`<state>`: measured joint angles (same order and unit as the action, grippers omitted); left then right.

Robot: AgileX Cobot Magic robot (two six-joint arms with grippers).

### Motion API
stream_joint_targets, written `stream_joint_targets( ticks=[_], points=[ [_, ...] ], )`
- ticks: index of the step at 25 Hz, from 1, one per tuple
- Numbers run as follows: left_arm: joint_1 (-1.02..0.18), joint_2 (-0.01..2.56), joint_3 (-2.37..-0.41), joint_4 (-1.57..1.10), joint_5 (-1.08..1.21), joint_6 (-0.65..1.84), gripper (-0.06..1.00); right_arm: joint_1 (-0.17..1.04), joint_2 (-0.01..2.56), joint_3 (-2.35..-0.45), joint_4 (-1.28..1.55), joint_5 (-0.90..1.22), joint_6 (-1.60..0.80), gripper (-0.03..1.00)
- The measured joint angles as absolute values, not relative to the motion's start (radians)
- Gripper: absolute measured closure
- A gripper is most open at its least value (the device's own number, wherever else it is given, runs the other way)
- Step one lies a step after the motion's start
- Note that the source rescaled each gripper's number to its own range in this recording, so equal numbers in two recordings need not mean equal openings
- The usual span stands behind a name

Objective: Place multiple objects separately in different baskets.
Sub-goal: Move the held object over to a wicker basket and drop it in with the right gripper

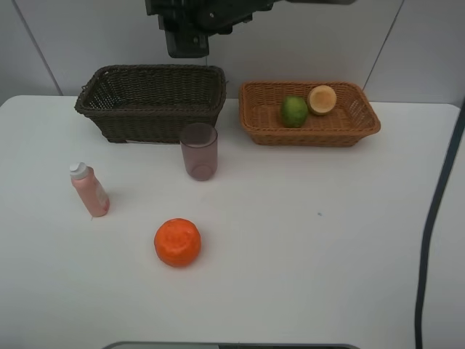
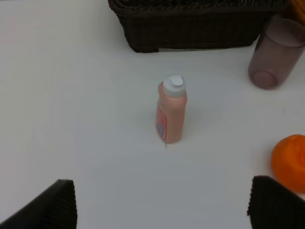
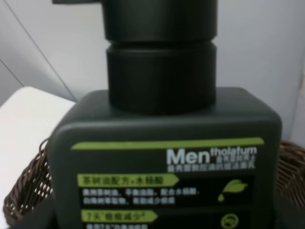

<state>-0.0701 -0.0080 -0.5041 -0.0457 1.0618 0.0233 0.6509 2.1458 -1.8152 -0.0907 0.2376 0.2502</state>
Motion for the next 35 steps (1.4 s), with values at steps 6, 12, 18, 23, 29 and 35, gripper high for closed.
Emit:
stream_joint_targets(
  ticks=[6,12,18,23,29,35],
  points=[
    [-0.070,-0.008,-0.504,-0.046,1.062,0.023,0.03,0.651,2.226,-1.798,-0.091,0.081,0.250,0.75],
    [-0.070,-0.008,-0.504,-0.046,1.062,0.023,0.03,0.651,2.319,-1.796,-0.091,-0.007,0.250,0.75],
    [-0.070,-0.008,-0.504,-0.046,1.062,0.023,0.03,0.651,2.377,-1.796,-0.099,-0.119,0.250,0.75],
    [-0.070,-0.008,-0.504,-0.046,1.062,0.023,0.03,0.650,2.405,-1.796,-0.113,-0.183,0.250,0.75],
    [-0.070,-0.008,-0.504,-0.046,1.062,0.023,0.03,0.636,2.453,-1.796,-0.113,-0.219,0.250,0.75],
    [-0.070,-0.008,-0.504,-0.046,1.062,0.023,0.03,0.626,2.464,-1.796,-0.113,-0.226,0.250,0.75]
  ],
)
